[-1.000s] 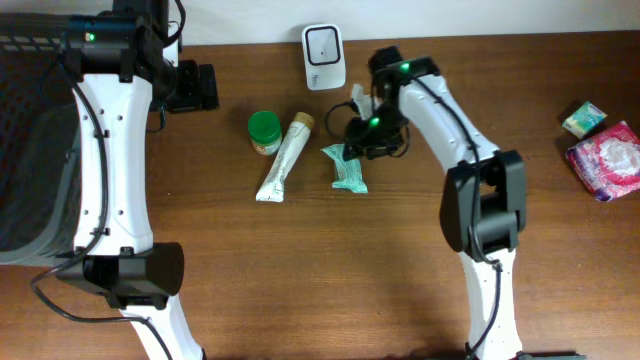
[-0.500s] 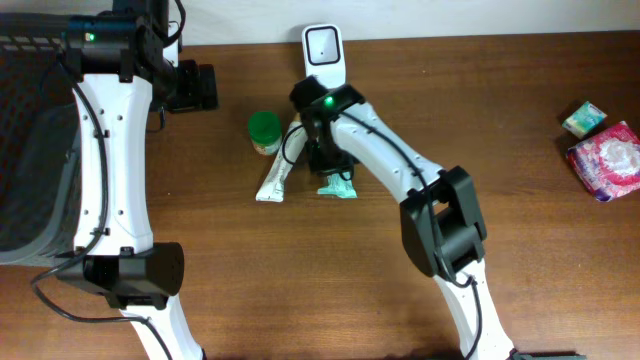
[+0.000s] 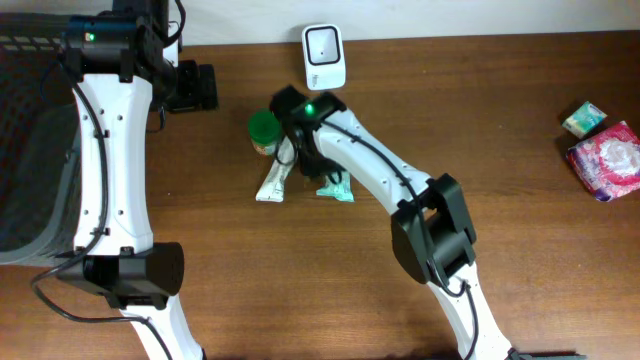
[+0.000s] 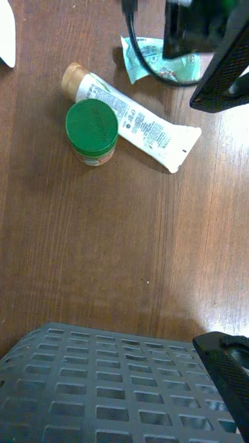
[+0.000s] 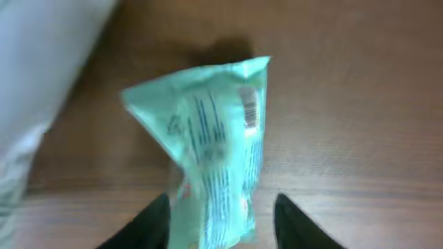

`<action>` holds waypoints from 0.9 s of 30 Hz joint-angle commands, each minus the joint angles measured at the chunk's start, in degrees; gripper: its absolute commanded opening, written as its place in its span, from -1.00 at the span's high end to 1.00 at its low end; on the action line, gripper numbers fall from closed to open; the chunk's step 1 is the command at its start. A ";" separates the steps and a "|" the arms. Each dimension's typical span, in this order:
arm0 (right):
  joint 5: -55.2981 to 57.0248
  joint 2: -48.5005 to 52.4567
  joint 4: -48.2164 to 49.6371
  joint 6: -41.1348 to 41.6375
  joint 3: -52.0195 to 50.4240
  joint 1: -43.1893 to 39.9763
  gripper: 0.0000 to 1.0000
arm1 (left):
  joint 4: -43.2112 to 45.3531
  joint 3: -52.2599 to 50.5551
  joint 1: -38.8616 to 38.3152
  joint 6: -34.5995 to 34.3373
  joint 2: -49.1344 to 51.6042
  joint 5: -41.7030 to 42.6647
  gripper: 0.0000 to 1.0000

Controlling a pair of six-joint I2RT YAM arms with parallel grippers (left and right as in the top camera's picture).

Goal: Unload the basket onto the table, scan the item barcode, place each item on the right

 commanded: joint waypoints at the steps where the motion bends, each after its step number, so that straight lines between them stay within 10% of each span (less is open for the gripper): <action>1: -3.82 -0.74 -4.17 -4.59 8.41 -2.51 0.13 | -0.02 -0.17 -0.04 -0.50 0.17 -0.24 -0.98; 5: -18.95 -0.63 -6.51 -12.46 7.52 -4.20 0.92 | -0.02 -0.15 -0.04 -0.50 0.17 -0.24 -0.98; 17: -22.29 -0.61 8.96 -12.24 -15.19 -5.27 0.92 | -0.02 -0.15 -0.04 -0.50 0.17 -0.24 -0.98; 27: -21.86 -0.68 11.19 -12.24 -13.79 -5.51 0.92 | -0.02 -0.17 -0.04 -0.50 0.17 -0.24 -0.98</action>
